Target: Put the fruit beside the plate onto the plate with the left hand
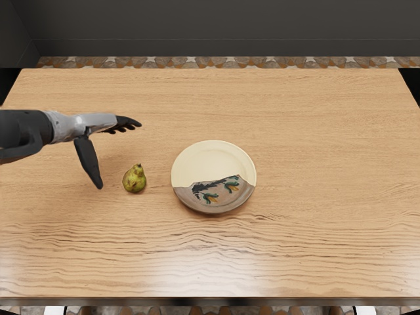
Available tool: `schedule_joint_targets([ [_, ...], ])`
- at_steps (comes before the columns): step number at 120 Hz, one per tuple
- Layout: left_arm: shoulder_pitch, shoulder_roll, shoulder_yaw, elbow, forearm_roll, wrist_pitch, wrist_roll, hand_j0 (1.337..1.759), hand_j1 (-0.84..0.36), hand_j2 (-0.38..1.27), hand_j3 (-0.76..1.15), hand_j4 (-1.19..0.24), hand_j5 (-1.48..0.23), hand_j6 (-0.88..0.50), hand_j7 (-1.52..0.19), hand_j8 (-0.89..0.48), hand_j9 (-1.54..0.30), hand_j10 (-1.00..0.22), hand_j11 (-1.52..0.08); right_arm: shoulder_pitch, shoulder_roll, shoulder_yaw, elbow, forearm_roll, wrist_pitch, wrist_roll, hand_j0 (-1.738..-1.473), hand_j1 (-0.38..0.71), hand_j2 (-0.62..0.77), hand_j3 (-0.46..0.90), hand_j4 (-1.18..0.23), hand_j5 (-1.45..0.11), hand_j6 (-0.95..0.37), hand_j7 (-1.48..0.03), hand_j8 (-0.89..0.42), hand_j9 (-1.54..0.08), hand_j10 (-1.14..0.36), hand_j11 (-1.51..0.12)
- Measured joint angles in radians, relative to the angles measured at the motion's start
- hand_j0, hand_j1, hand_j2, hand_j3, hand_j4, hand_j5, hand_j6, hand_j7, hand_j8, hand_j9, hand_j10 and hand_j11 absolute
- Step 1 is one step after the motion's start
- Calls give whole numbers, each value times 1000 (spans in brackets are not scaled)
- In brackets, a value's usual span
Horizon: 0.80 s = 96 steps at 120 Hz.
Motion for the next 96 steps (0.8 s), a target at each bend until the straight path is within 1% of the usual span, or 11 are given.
schedule_joint_targets([
  [9,30,-11,0,-5,49,27,-13,1658,247,19,0,-90,-113,-92,-112,-91,-112,-90,-112,0,0,0,0,0,0,0,-1658,-349,0,0,0,0,-1,0,0,0,0,0],
  [16,52,-13,1,-9,82,50,-34,1658,244,20,0,-93,-116,-94,-116,-94,-116,-92,-115,0,0,0,0,0,0,0,-1658,-349,0,0,0,0,-1,0,0,0,0,0],
  [35,75,-3,12,-21,130,109,-125,1658,238,21,0,-98,-122,-99,-122,-99,-122,-97,-122,0,0,0,0,0,0,0,-1658,-349,0,0,0,0,-1,0,0,0,0,0],
  [41,93,-2,21,-25,145,138,-160,1658,237,21,0,-99,-124,-100,-124,-100,-123,-98,-123,0,0,0,0,0,0,0,-1658,-349,0,0,0,0,-1,0,0,0,0,0],
  [48,97,3,38,-28,162,178,-203,1658,236,21,0,-100,-125,-101,-125,-101,-125,-99,-124,0,0,0,0,0,0,0,-1658,-349,0,0,0,0,-1,0,0,0,0,0],
  [60,100,12,77,-31,188,245,-260,1658,235,22,0,-101,-127,-103,-126,-102,-126,-101,-126,0,0,0,0,0,0,0,-1658,-349,0,0,0,0,-1,0,0,0,0,0],
  [80,106,34,113,-32,204,302,-347,1658,234,23,0,-102,-128,-104,-128,-103,-127,-102,-127,0,0,0,0,0,0,0,-1658,-349,0,0,0,0,-1,0,0,0,0,0],
  [85,128,36,117,-32,205,307,-368,1658,234,23,0,-102,-128,-104,-128,-103,-128,-102,-127,0,0,0,0,0,0,0,-1658,-349,0,0,0,0,-1,0,0,0,0,0],
  [96,141,70,124,-31,203,314,-405,1658,233,23,0,-103,-129,-105,-129,-104,-128,-103,-128,0,0,0,0,0,0,0,-1658,-349,0,0,0,0,-1,0,0,0,0,0],
])
